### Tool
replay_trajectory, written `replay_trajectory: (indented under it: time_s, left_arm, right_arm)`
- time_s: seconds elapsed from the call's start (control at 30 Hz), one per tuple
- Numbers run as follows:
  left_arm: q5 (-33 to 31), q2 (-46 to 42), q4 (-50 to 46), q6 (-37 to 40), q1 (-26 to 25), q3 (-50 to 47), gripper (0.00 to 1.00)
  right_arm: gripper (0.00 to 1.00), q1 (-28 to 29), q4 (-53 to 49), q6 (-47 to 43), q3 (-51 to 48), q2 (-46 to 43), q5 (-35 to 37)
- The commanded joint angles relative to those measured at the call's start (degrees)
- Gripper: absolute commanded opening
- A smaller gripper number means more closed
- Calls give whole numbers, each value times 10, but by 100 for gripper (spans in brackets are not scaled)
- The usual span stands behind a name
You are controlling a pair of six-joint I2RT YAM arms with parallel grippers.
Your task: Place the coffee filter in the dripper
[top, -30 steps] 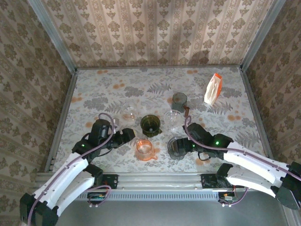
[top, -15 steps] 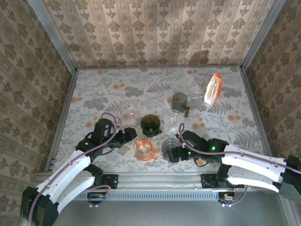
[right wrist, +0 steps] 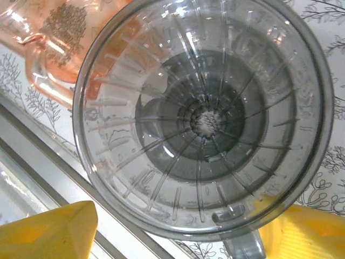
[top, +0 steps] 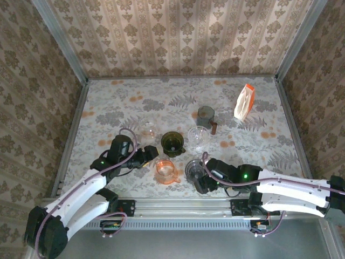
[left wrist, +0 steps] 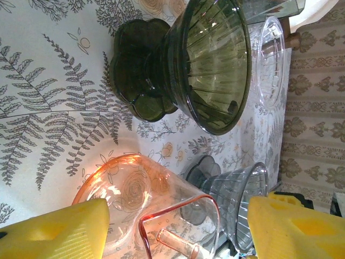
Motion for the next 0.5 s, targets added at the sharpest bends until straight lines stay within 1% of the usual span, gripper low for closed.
replay_trajectory:
  time_s: [0.0, 0.27, 0.47]
  left_arm:
    - [14, 8, 19, -11, -6, 0, 70]
    - [15, 25, 37, -15, -11, 0, 69]
    - [19, 35, 45, -14, -15, 2, 69]
  right_arm:
    - [73, 10, 12, -16, -3, 6, 10]
    - [60, 28, 7, -23, -2, 31, 51]
    - [44, 36, 18, -32, -2, 53, 72]
